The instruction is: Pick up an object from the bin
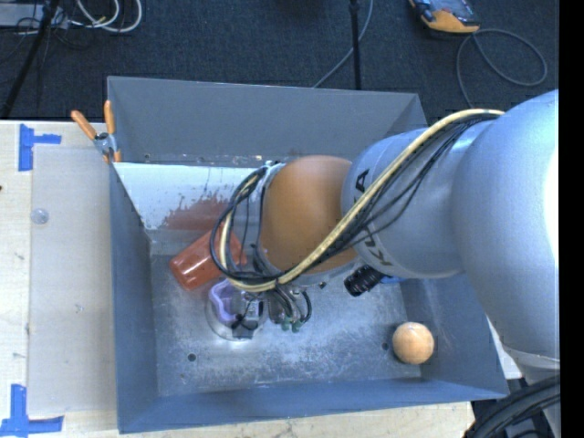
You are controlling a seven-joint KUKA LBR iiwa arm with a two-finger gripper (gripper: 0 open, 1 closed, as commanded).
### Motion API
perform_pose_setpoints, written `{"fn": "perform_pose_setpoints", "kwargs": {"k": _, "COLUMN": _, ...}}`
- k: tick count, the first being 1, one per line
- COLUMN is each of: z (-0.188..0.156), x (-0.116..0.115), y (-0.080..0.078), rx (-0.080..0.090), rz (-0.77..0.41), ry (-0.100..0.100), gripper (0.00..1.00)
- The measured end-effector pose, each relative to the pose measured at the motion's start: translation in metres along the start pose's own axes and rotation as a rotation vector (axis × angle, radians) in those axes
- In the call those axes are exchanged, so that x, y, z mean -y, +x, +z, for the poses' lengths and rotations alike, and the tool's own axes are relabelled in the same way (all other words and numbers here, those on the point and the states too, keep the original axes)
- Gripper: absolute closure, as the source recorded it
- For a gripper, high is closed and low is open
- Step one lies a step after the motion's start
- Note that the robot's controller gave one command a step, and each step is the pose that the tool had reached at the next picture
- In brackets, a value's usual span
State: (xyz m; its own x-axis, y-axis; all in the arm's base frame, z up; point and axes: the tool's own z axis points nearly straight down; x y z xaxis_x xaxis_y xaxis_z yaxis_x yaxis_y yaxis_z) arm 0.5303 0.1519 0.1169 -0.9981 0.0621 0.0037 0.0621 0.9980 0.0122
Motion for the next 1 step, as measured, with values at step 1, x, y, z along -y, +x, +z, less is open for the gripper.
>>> {"fn": "perform_pose_setpoints", "kwargs": {"k": 1, "z": 0.0169, "x": 0.0018, "y": -0.0075, "rx": -0.013, "rz": 0.020, "ry": 0.004, "gripper": 1.00}}
